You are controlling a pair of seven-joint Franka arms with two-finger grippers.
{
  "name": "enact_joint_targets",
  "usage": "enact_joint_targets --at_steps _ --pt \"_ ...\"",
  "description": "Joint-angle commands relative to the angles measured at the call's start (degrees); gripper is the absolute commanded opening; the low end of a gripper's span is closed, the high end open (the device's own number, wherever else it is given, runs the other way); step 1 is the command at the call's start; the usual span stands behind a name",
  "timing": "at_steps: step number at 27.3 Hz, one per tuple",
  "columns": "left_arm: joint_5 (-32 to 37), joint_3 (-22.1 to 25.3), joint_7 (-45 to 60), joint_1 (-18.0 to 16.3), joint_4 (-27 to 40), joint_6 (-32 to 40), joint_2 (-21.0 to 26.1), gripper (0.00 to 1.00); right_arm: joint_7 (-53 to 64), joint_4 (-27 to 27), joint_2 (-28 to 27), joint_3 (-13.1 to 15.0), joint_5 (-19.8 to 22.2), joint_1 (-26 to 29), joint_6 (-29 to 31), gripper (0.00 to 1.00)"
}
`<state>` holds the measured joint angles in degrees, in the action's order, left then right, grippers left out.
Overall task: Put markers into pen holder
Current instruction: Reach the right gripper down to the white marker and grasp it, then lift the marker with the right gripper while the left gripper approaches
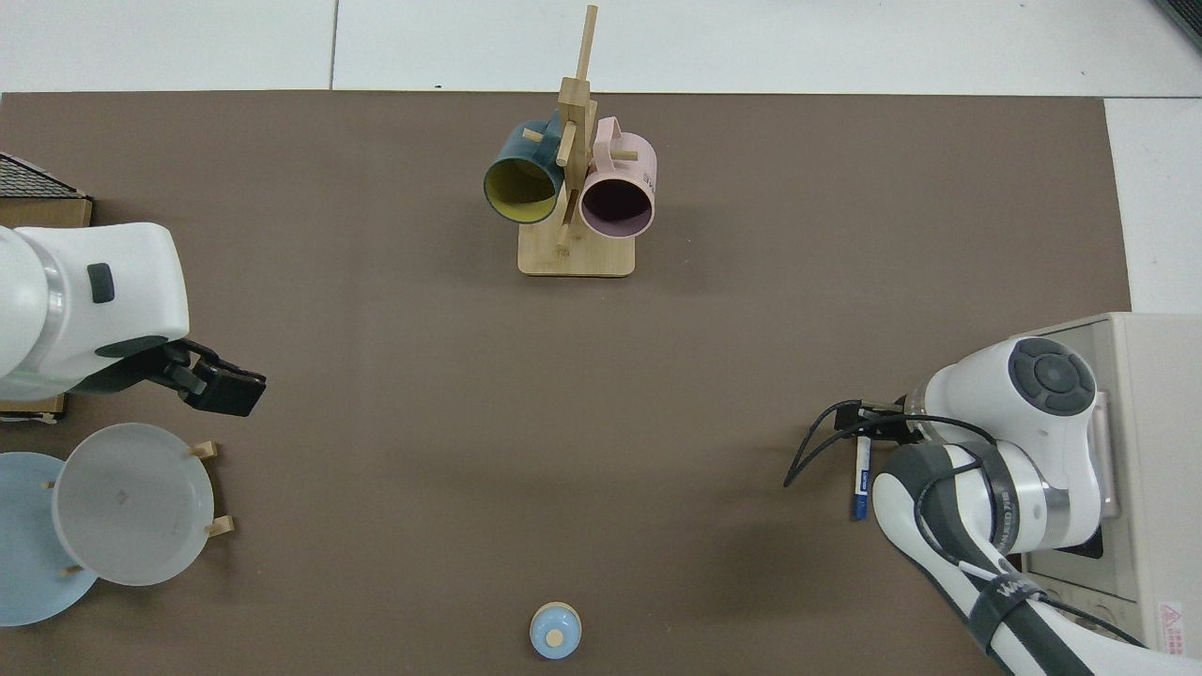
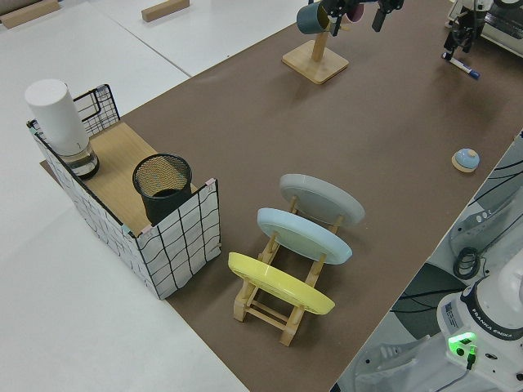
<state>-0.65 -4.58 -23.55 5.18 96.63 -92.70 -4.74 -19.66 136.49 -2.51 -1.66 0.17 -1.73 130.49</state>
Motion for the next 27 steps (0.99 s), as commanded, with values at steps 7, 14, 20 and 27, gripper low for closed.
enact_joint_targets --at_steps 7,14,20,27 --pt "0.30 0.19 -13.35 1.59 4.44 -3.63 -1.76 1.00 -0.02 0.71 0.05 -0.44 -0.96 0.59 1.52 0.52" --pt "-2.50 0.01 -18.00 2.47 4.70 -3.54 -1.67 1.00 0.24 0.71 0.05 -0.44 -1.05 0.50 1.52 0.43" --pt "-3.57 0.01 -22.05 2.55 4.70 -3.19 -1.67 1.00 0.15 0.71 0.05 -0.44 -1.05 0.51 1.43 0.00" --pt "-5.68 0.01 -30.13 2.55 4.70 -3.54 -1.58 1.00 -0.81 -0.69 -0.04 -0.44 -3.24 0.68 0.38 0.00"
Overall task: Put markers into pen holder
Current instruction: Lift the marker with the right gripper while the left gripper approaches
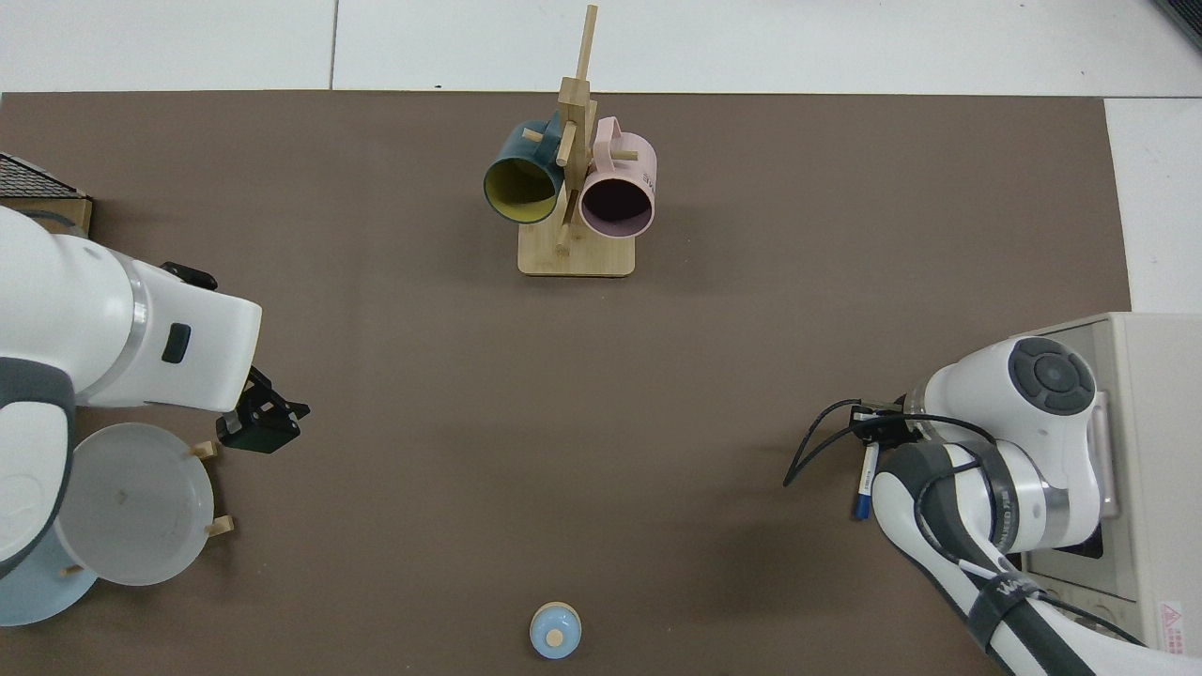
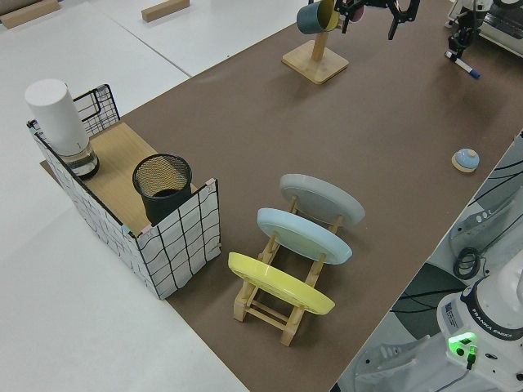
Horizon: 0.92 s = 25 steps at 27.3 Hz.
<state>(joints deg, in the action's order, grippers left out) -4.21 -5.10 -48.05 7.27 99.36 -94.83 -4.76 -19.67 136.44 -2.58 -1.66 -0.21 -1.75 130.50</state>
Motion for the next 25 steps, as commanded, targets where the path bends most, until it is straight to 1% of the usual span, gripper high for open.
enact_joint_targets --at_steps 1,3,5,8,11,14,16,18,21,23,25 --pt "-2.12 0.45 -7.30 0.46 1.80 -1.50 -1.57 1.00 -1.07 -1.26 0.20 -0.45 -4.08 0.78 -0.16 0.00" --pt "-2.38 0.44 -10.82 0.46 1.63 -1.76 -1.40 1.00 -1.86 -2.84 0.38 -0.36 -7.60 0.87 -2.61 0.00" --pt "-4.13 0.44 -14.25 0.46 1.62 -2.20 -1.39 1.00 -3.08 -4.95 0.47 -0.27 -10.50 1.57 -5.77 0.00" --pt "-7.03 0.53 -18.47 0.46 1.54 -2.73 -1.31 1.00 -7.03 -8.46 0.64 -0.36 -12.97 2.72 -10.17 0.00" --pt "-7.48 0.44 -18.48 0.46 1.54 -2.55 -1.22 1.00 -10.63 -11.02 1.43 -0.36 -13.85 2.72 -12.98 0.00" --pt "-7.65 0.44 -18.83 0.46 1.19 -2.99 -0.96 1.00 -16.43 -13.65 2.22 -0.36 -15.95 2.72 -15.88 0.00" --pt "-8.53 0.27 -18.75 0.64 1.18 -2.99 -0.96 1.00 -19.69 -16.02 2.23 -0.36 -17.27 2.72 -18.96 0.00" --pt "-9.50 0.27 -18.66 1.51 1.18 -2.99 -0.96 1.00 -22.76 -18.57 2.40 -0.36 -17.54 2.28 -22.30 0.00" --pt "-10.46 -0.43 -16.56 2.74 1.18 -3.08 -1.04 1.00 -28.47 -20.60 4.15 -0.36 -17.54 2.02 -25.12 0.00" --pt "-11.26 -1.04 -13.75 2.83 1.18 -3.43 -1.13 1.00 -32.25 -21.65 6.08 -0.36 -17.54 2.10 -26.70 0.00" --pt "-11.26 -2.62 -11.90 2.83 1.18 -4.57 -1.13 1.00 -34.81 -22.36 7.75 -0.45 -17.63 2.10 -27.58 0.00"
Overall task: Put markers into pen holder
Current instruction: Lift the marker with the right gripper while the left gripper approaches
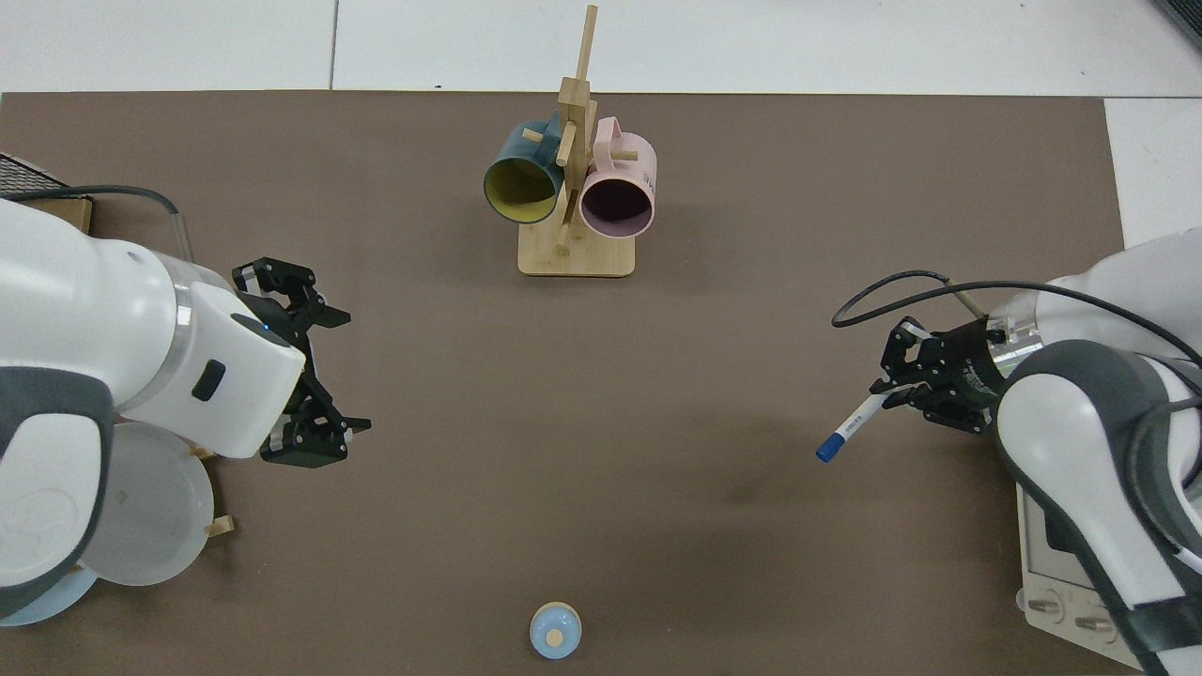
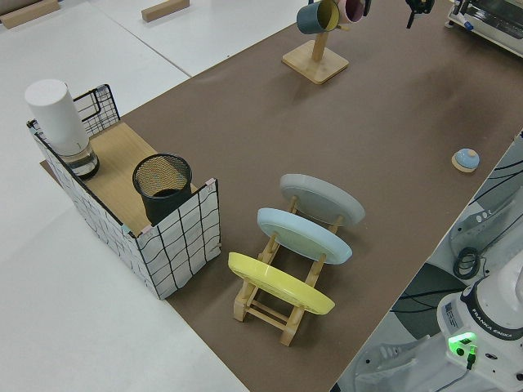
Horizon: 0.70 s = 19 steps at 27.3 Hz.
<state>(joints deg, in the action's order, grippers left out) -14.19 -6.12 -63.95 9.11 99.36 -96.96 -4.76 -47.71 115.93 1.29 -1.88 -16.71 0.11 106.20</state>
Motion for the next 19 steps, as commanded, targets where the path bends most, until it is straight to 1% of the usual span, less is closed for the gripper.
enact_joint_targets --at_steps 1,4,8,10,14,19 --pt "-1.36 -2.40 4.36 1.00 1.18 -3.06 -1.05 1.00 -7.91 -2.20 4.50 -0.31 -1.22 0.16 -3.72 0.00" --pt "-1.36 -3.99 5.24 1.09 1.27 -4.03 -0.96 1.00 -11.86 -4.13 5.91 -0.40 -1.22 -0.54 -6.35 0.00" --pt "-1.36 -6.88 9.54 1.44 1.27 -6.66 -0.69 1.00 -20.03 -7.64 6.53 -0.75 -1.31 -2.91 -10.22 0.00" --pt "-1.36 -8.47 12.17 1.53 1.36 -7.10 -0.61 1.00 -24.60 -8.44 6.88 -0.84 -2.53 -5.46 -10.40 0.00" --pt "-1.36 -11.28 17.18 1.70 1.45 -8.86 -0.17 1.00 -32.34 -8.70 7.41 -1.37 -4.64 -8.71 -9.88 0.00" --pt "-1.36 -13.48 19.04 2.14 1.45 -10.88 0.27 0.99 -40.60 -9.84 7.41 -1.63 -5.00 -12.93 -9.09 0.00"
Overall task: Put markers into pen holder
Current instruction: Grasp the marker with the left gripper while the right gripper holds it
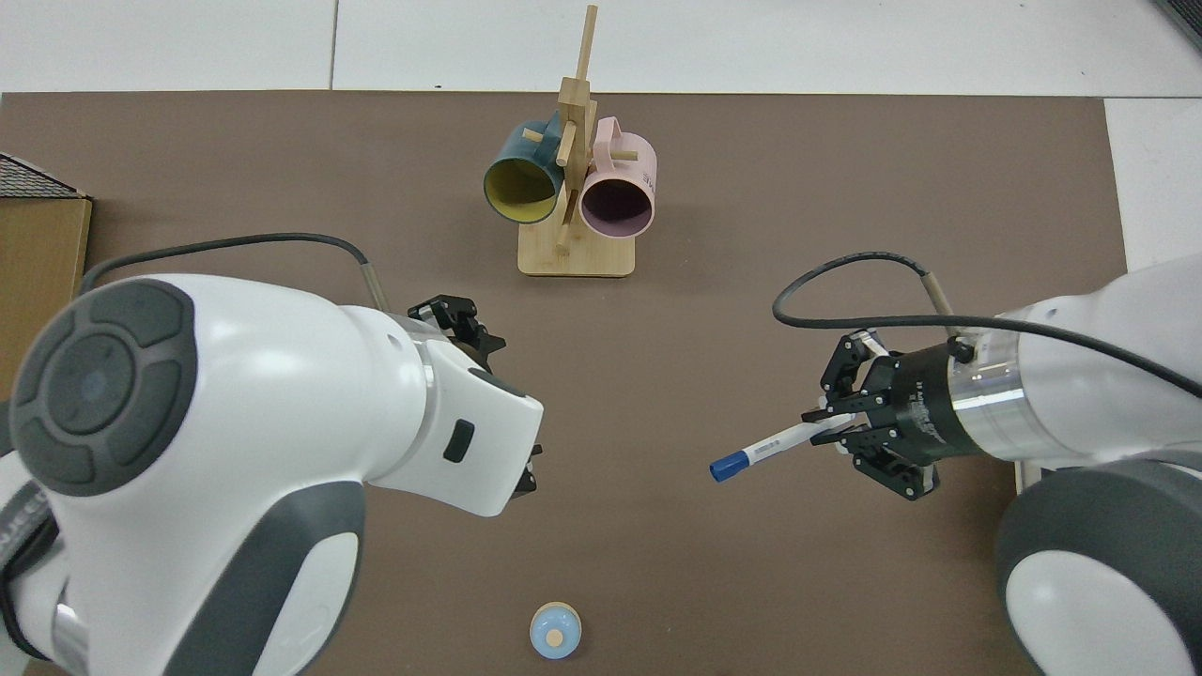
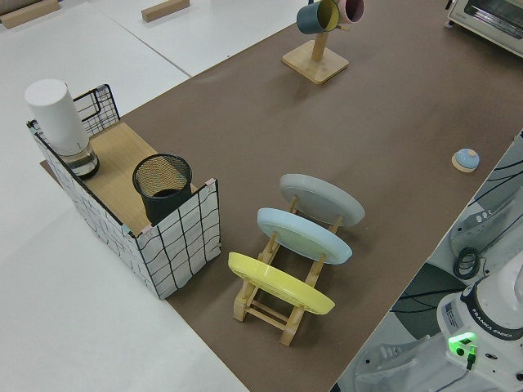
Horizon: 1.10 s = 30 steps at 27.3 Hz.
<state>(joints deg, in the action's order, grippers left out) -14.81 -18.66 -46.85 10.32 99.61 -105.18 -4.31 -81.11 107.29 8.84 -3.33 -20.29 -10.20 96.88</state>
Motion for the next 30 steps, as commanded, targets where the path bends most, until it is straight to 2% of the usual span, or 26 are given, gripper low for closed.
enact_joint_targets --at_steps 1,9,14,17,22,30 --pt "-0.83 -1.03 2.03 1.01 1.20 -2.58 -0.17 0.98 -8.52 -1.30 -0.14 -0.28 -1.51 -3.33 0.33 0.00" --pt "-1.54 -1.38 3.70 1.98 1.20 -2.75 -0.26 0.97 -14.16 -1.56 -0.05 -0.63 -5.02 -4.66 1.12 0.00" --pt "-1.54 -1.38 8.78 4.00 1.82 -1.61 -0.87 0.97 -17.14 -1.47 0.03 -0.63 -6.25 -5.27 2.78 0.00" --pt "-1.54 -1.38 11.34 5.23 2.78 -1.00 -1.49 0.97 -19.34 -1.47 0.04 -0.72 -6.34 -6.50 3.58 0.00" --pt "-1.54 -1.56 13.54 5.32 3.40 1.99 -2.45 0.97 -20.66 -1.30 0.56 -0.89 -6.43 -7.64 4.45 0.00" --pt "-0.66 -4.54 14.51 5.32 1.73 1.56 -2.98 0.97 -21.81 -0.95 0.74 -0.89 -6.43 -8.35 5.34 0.00"
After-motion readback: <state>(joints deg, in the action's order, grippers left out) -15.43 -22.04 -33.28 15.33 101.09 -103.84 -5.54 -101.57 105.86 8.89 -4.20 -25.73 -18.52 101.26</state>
